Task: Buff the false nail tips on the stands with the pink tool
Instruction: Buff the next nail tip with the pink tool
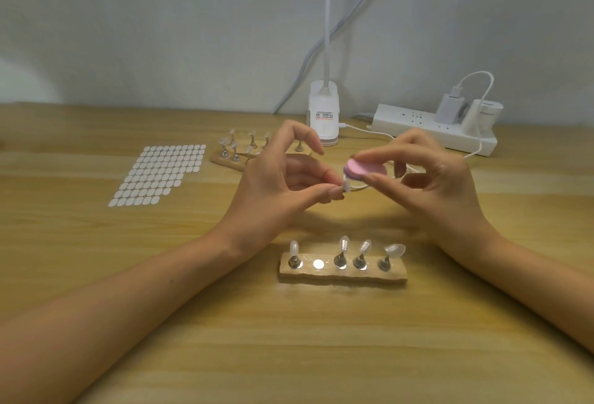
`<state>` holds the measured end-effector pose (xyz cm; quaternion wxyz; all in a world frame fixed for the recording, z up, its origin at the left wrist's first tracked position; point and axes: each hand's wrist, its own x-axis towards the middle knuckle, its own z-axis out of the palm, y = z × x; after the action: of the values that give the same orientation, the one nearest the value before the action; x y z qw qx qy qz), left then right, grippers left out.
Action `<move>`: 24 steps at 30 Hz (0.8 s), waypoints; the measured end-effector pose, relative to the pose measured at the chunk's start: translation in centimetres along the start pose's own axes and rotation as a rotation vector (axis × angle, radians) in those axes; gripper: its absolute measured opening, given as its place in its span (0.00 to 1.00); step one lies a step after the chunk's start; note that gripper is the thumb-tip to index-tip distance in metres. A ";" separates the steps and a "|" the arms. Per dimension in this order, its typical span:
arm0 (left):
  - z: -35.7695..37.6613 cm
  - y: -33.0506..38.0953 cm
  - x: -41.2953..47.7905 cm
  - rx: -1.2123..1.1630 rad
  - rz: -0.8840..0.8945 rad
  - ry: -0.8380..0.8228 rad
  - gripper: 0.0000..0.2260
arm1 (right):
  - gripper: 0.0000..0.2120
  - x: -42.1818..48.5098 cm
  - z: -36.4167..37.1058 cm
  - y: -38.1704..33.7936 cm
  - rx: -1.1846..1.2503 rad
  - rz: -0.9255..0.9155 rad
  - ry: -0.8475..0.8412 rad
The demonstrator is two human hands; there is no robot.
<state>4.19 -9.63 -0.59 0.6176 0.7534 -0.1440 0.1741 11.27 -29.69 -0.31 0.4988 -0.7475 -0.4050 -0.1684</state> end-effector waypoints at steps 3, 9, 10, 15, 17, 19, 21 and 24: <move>0.0 -0.1 0.1 -0.013 -0.006 0.012 0.19 | 0.11 0.1 0.0 -0.1 0.019 0.006 -0.016; 0.0 -0.1 0.1 -0.019 -0.006 0.015 0.19 | 0.10 0.0 0.1 -0.1 -0.041 -0.069 -0.052; 0.0 0.0 0.1 -0.013 -0.003 0.015 0.19 | 0.10 -0.1 0.1 -0.1 -0.050 -0.101 -0.066; 0.0 0.0 0.0 -0.016 -0.013 0.017 0.19 | 0.10 0.0 0.1 -0.1 -0.043 -0.072 -0.052; 0.0 0.0 0.0 0.006 -0.002 0.011 0.20 | 0.10 -0.2 0.2 -0.1 -0.051 -0.135 -0.094; 0.0 0.0 0.0 0.006 -0.003 0.009 0.20 | 0.10 -0.2 0.2 -0.1 -0.050 -0.137 -0.097; 0.0 -0.1 0.0 -0.024 -0.015 0.014 0.19 | 0.10 0.0 0.1 -0.1 -0.048 -0.061 -0.042; -0.1 -0.1 0.1 -0.042 -0.028 0.020 0.20 | 0.09 -0.1 0.3 -0.1 -0.056 -0.143 -0.097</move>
<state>4.33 -9.56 -0.61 0.6371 0.7404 -0.1308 0.1697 11.04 -29.47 -0.45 0.4442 -0.7375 -0.4762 -0.1787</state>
